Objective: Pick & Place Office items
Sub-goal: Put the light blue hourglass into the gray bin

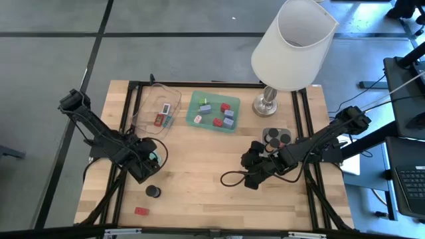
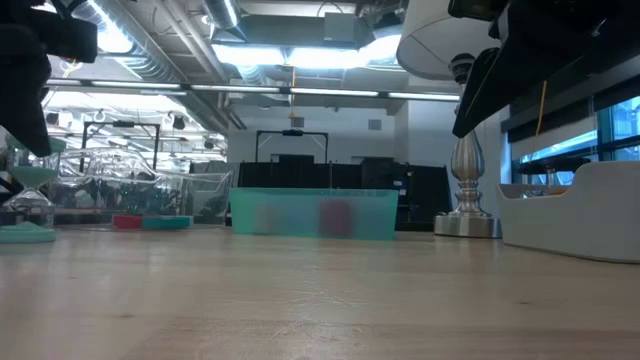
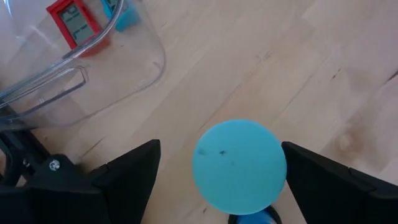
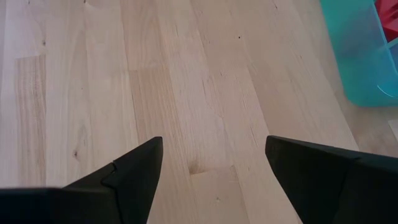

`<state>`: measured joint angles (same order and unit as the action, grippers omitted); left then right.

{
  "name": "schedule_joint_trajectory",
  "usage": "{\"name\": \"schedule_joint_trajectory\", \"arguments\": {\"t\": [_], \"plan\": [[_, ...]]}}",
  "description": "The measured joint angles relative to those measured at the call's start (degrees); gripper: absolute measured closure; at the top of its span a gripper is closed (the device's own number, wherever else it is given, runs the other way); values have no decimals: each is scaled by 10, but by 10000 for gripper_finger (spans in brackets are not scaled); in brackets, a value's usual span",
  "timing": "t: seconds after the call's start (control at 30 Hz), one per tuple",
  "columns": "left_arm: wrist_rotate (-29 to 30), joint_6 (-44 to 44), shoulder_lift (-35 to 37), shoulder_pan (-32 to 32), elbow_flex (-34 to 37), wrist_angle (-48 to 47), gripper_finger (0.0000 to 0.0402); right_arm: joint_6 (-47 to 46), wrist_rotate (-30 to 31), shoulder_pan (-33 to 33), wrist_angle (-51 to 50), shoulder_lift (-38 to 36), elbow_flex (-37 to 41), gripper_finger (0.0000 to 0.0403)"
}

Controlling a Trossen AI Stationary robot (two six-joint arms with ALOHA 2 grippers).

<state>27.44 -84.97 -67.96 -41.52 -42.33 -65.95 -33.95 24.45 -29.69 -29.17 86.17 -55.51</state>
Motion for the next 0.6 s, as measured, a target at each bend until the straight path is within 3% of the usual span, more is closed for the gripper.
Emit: {"name": "schedule_joint_trajectory", "arguments": {"t": [0.3, 0.6], "plan": [[-41, -38, 0, 0, 55, 48, 106, 0, 0, 0, 0, 0, 0, 115], [-27, 1, 4, 0, 71, 91, 141, 0, 0, 0, 0, 0, 0, 115]]}}
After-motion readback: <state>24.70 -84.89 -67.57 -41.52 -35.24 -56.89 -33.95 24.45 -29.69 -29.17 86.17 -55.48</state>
